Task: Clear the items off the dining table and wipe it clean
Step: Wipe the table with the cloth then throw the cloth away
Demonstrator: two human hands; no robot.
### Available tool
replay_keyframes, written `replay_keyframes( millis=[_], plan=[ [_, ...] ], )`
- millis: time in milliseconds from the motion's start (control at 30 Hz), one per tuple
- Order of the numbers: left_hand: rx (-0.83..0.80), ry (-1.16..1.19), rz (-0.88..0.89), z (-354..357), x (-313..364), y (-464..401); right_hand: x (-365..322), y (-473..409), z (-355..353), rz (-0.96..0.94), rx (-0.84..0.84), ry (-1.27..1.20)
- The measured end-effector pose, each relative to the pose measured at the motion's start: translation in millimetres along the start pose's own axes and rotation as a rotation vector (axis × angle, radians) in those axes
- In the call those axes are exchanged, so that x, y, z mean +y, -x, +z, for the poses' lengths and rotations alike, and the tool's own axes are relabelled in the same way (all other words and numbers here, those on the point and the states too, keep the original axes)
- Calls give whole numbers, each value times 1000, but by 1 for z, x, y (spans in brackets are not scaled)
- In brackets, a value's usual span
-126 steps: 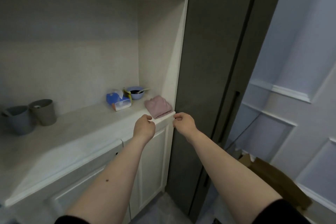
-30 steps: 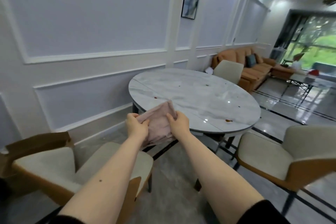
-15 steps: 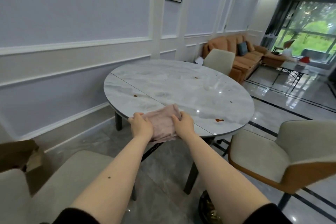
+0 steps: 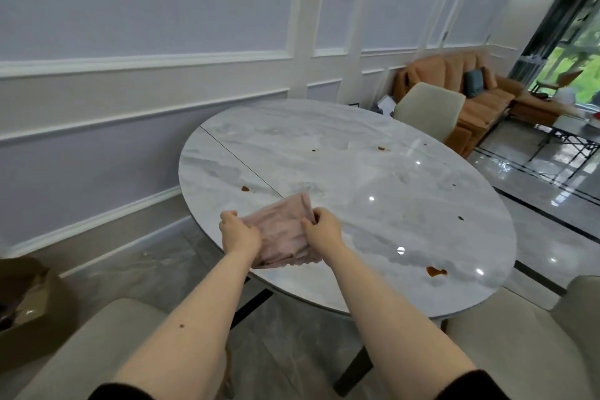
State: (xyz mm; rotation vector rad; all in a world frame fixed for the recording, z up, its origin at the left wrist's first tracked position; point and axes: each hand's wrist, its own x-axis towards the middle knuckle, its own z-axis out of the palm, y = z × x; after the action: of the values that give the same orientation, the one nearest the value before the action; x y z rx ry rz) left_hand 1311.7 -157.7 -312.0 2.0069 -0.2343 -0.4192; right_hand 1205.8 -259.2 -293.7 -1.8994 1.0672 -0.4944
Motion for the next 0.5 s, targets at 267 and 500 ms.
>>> replay_keyframes(
  millis=[267, 500],
  plan=[
    [-2, -15, -81, 40, 4, -105, -8, -115, 33, -71, -25, -63],
    [-3, -64, -70, 74, -2, -196, -22, -217, 60, -337, 12, -40]
  ],
)
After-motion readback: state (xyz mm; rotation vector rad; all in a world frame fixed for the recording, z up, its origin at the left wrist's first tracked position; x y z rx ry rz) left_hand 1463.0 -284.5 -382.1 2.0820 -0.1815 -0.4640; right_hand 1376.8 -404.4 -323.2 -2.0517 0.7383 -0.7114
